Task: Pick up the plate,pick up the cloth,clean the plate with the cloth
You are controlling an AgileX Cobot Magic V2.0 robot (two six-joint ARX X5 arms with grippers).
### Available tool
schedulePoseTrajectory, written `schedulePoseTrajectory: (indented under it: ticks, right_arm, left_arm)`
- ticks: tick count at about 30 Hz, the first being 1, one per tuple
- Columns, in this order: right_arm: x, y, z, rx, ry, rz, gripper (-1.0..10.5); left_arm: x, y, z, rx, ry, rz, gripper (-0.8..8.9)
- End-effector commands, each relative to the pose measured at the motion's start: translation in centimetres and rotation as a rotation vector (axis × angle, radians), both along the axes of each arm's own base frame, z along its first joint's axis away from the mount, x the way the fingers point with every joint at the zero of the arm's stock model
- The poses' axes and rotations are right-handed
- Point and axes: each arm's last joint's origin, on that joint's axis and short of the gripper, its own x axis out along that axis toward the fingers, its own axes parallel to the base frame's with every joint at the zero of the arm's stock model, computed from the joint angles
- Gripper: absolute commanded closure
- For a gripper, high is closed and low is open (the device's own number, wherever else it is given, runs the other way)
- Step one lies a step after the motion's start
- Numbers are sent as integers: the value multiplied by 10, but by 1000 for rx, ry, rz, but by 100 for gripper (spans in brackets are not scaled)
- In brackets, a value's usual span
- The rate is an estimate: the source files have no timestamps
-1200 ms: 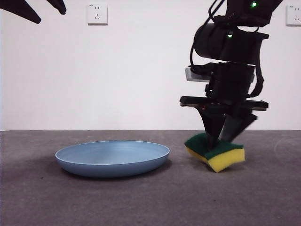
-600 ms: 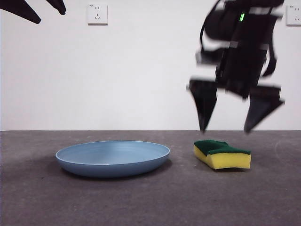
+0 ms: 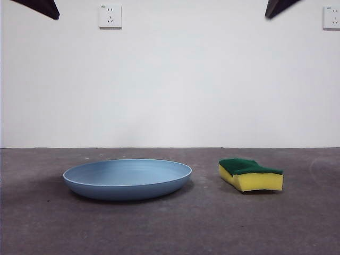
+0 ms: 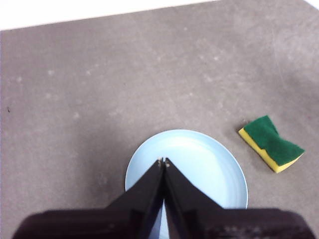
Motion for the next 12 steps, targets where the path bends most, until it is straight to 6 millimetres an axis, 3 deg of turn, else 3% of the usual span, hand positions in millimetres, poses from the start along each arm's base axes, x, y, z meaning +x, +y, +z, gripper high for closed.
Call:
schedulePoseTrajectory:
  ticks: [1, 5, 12]
  right_arm:
    - [-15, 0, 2, 23, -74, 43, 963]
    - [-43, -2, -11, 86, -237, 63, 963]
    - [-70, -8, -51, 88, -354, 45, 962]
  left_arm:
    - [-13, 6, 9, 30, -83, 7, 820]
    - [-42, 18, 7, 1, -222, 35, 820]
    - [-74, 33, -49, -47, -316, 40, 820]
